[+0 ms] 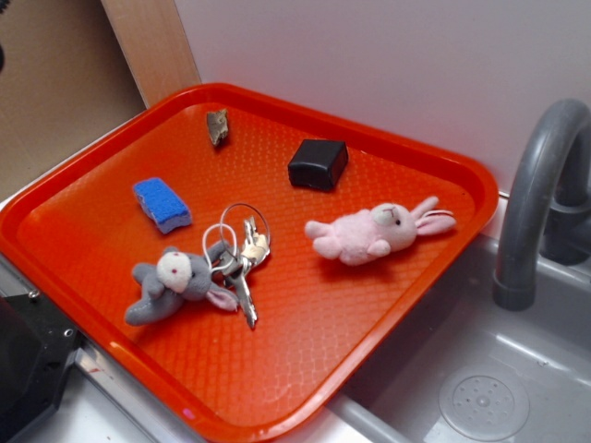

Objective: Grab the wood chip.

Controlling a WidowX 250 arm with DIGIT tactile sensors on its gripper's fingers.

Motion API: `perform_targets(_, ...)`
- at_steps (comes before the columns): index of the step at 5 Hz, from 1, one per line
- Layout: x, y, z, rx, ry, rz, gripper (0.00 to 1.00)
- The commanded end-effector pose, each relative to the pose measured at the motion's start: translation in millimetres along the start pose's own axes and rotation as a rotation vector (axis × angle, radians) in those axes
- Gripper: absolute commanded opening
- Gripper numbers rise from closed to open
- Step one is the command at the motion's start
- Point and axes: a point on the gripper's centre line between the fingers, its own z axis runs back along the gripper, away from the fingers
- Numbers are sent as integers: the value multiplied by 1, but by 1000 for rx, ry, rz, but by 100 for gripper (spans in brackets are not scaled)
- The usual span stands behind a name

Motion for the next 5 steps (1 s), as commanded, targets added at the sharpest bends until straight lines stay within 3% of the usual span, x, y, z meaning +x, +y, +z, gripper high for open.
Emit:
perform_targets(1, 0, 0, 0, 0, 0, 0, 100)
perform_targets(2, 26, 0, 0, 28, -56, 85, 100)
perform_targets(3, 61, 21, -2, 50, -92, 173, 100)
perform_targets(4, 103, 66, -11, 157, -179, 324, 100)
perform_targets(5, 122, 111, -21, 277, -300, 466, 100)
